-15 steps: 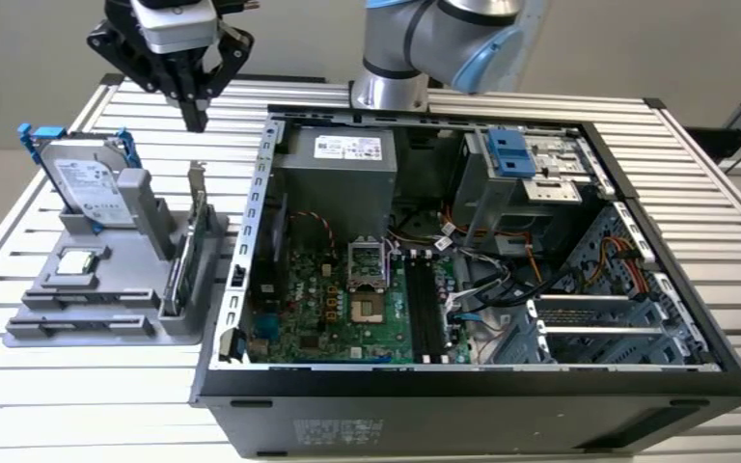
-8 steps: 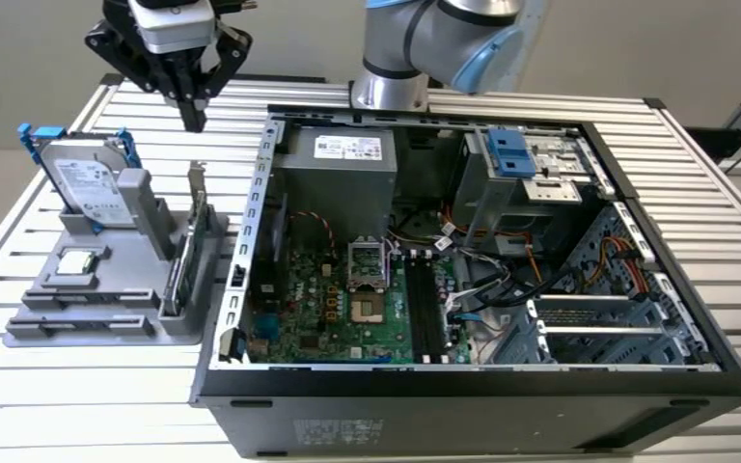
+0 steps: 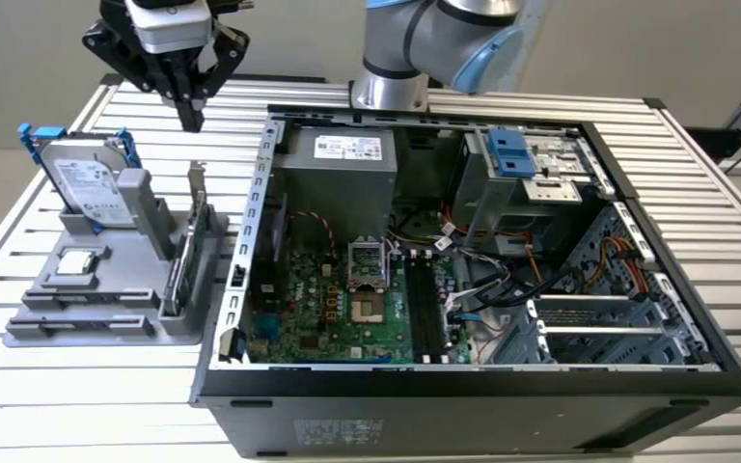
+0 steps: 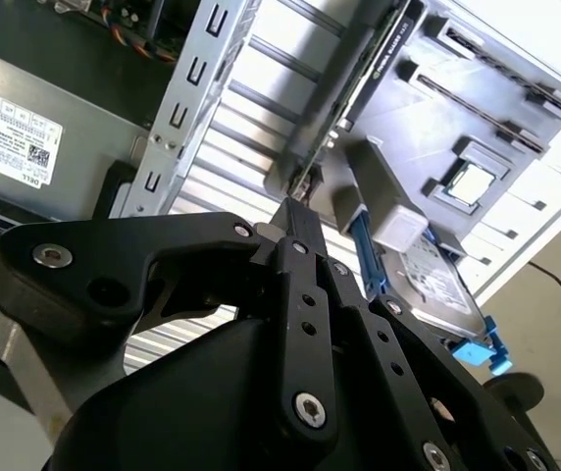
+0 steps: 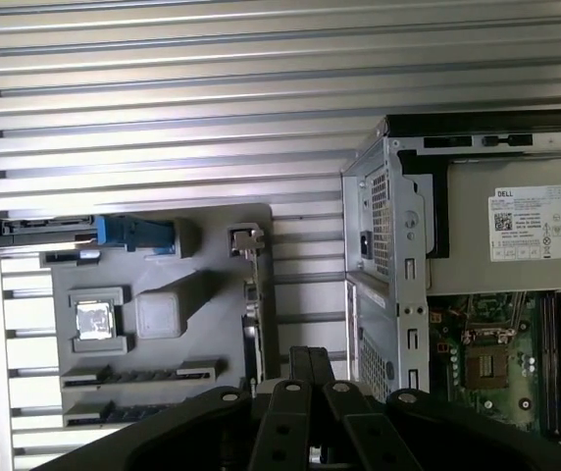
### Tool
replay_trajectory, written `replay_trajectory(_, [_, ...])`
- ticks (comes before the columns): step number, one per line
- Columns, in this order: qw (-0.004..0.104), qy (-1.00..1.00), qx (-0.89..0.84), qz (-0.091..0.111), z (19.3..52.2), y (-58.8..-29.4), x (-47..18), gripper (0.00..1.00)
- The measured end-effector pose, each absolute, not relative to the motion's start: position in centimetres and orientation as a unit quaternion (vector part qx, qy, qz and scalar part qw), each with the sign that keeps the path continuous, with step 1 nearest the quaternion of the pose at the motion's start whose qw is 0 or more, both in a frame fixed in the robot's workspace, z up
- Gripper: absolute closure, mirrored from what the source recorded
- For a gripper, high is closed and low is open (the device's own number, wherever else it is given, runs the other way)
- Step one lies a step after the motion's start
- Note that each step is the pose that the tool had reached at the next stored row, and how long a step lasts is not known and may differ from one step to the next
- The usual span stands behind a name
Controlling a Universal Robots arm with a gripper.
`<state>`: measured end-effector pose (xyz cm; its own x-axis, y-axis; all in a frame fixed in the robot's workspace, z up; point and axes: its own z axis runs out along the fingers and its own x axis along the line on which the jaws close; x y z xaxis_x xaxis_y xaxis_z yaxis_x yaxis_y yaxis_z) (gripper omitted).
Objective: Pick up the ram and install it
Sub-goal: 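Reach for the ram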
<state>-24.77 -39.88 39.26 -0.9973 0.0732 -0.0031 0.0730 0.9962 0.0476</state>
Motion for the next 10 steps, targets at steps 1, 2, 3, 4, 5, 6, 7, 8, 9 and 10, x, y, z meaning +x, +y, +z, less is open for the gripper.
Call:
replay_trajectory(1, [0.002,0.999,0.037,0.024,39.26,-39.88,-24.80,1.00])
replay_trajectory(2, [0.002,0.999,0.037,0.024,39.26,-39.88,-24.84,1.00])
replay_trajectory(3, [0.002,0.999,0.037,0.024,39.26,-39.88,-24.87,1.00])
replay_trajectory(4, [0.002,0.999,0.037,0.024,39.26,-39.88,-24.92,1.00])
replay_trajectory(5, [0.002,0.999,0.037,0.024,39.26,-39.88,-24.97,1.00])
replay_trajectory(6, [0.002,0.999,0.037,0.024,39.26,-39.88,-25.01,1.00])
replay_trajectory(7, [0.002,0.999,0.037,0.024,39.26,-39.88,-25.06,1.00])
replay_trajectory(8, [0.002,0.999,0.037,0.024,39.26,-39.88,-25.12,1.00])
replay_trajectory(9, [0.002,0.999,0.037,0.024,39.26,-39.88,-25.19,1.00])
replay_trajectory(10, [0.002,0.999,0.037,0.024,39.26,-39.88,-25.25,1.00])
